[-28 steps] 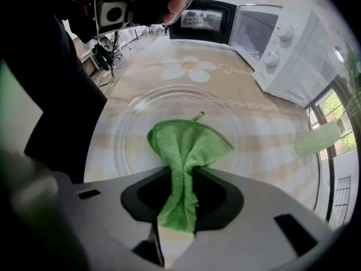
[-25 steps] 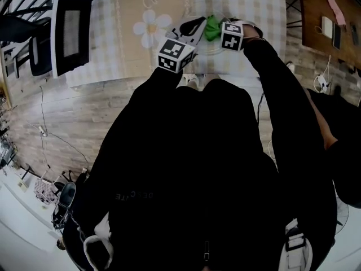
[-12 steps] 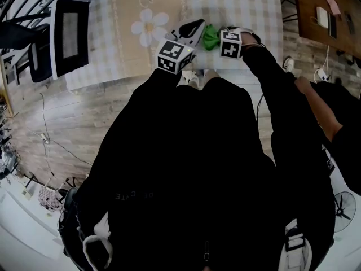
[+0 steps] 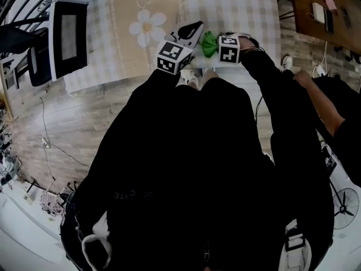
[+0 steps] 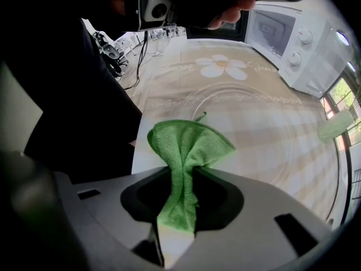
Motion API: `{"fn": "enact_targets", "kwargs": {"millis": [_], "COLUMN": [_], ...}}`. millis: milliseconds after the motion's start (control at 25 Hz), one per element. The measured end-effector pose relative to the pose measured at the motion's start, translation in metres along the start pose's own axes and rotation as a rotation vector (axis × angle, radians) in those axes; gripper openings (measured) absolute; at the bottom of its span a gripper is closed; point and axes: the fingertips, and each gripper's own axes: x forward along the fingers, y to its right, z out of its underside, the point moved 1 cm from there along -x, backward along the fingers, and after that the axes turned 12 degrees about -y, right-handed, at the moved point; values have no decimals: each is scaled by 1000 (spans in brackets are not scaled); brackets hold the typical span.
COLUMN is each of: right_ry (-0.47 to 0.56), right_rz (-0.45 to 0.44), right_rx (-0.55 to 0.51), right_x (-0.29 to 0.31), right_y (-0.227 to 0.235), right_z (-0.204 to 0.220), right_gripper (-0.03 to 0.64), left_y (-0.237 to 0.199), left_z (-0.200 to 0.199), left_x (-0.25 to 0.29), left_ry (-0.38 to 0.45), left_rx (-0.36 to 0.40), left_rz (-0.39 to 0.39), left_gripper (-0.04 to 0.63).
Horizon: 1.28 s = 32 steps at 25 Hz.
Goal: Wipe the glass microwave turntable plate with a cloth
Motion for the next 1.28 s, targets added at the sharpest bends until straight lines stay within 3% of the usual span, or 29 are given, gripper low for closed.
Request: {"fn": "enact_targets", "kwargs": {"millis": [320,520,1280], "right_ry": [-5,10,68], "right_rz": [-69,-52,243], "right_rx": [-30,-18,151], "right_x": [0,-7,-57], "right_y": [-22,-13,156], "right_z": [2,11,53], "right_gripper": [130,132,135], "left_y": [3,2,-16], "left_z": [0,-5,-41], "left_x": [6,13,49], "left_ry": [-3,-1,10], "left_rx": [1,3,3], "left_rz": [3,2,0], "left_gripper": [21,21,21]}}
